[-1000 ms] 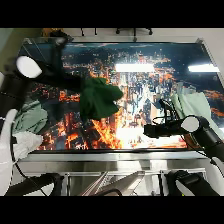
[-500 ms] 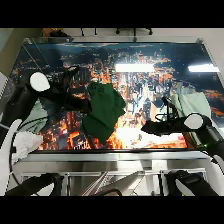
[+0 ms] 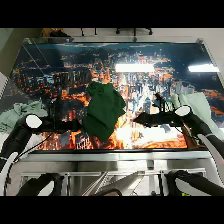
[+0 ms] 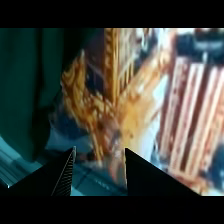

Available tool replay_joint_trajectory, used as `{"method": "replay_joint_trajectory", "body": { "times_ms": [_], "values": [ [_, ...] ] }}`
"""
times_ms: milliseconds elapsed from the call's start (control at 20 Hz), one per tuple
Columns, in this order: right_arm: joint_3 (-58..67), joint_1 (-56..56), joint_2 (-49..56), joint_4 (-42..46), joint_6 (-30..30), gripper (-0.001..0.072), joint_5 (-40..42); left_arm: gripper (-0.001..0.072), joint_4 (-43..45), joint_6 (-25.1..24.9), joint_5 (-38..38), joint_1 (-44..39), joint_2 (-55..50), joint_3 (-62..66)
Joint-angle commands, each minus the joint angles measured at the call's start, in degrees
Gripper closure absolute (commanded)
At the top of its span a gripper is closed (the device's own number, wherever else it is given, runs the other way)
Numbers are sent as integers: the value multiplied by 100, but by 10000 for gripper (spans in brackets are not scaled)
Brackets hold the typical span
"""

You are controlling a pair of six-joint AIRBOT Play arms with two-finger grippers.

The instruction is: Fold the shirts.

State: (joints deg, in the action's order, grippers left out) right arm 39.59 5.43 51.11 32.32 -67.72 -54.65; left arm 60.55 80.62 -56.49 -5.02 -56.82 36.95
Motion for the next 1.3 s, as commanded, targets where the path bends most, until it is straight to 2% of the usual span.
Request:
{"method": "replay_joint_trajectory", "body": {
  "times_ms": [0, 50, 150, 250, 300, 500, 600, 650, 700, 750, 800, 900, 950, 1000, 1050, 1150, 1250],
  "values": [
    [26, 55, 990, -1617, 1432, 350, 662, 5, -361, -310, 761, 42, -352, -289],
    [61, 133, 1196, -1858, 1690, 351, 743, 5, -361, -365, 741, 42, -599, -179],
    [210, 345, 1567, -1954, 1829, 351, 979, 8, -358, -439, 732, 42, -1073, 63],
    [435, 553, 1880, -1956, 1829, 351, 1178, 217, -365, -450, 710, 42, -1497, 343],
    [562, 656, 2009, -1956, 1827, 351, 1298, 242, -365, -457, 686, 39, -1674, 472],
    [1091, 970, 2509, -1956, 1825, 354, 1637, 241, -365, -468, 529, 39, -2140, 846],
    [1314, 1029, 2747, -1956, 1825, 443, 1633, 241, -367, -479, 522, 39, -2188, 874],
    [1394, 1038, 2826, -1958, 1825, 449, 1631, 241, -378, -525, 520, 39, -2188, 874],
    [1445, 1038, 2850, -1956, 1825, 493, 1631, 241, -376, -527, 487, 39, -2188, 872],
    [1478, 1036, 2850, -1956, 1825, 494, 1631, 241, -376, -533, 433, 39, -2188, 872],
    [1506, 1038, 2835, -1952, 1827, 586, 1606, 241, -380, -564, 407, 37, -2188, 872],
    [1561, 1038, 2785, -1954, 1827, 680, 1493, 242, -380, -562, 415, -61, -2188, 872],
    [1569, 1038, 2721, -1952, 1827, 691, 1456, 244, -380, -564, 428, -136, -2188, 874],
    [1569, 1036, 2621, -1947, 1827, 691, 1456, 317, -380, -566, 466, -232, -2188, 872],
    [1569, 1036, 2474, -1947, 1827, 691, 1456, 708, -380, -586, 553, -367, -2188, 874],
    [1572, 1008, 2087, -1908, 1827, 691, 1456, 697, -380, -793, 616, -590, -2188, 951],
    [1598, 861, 1545, -1849, 1823, 692, 1381, 700, -380, -822, 236, -640, -2144, 1366]
  ]
}}
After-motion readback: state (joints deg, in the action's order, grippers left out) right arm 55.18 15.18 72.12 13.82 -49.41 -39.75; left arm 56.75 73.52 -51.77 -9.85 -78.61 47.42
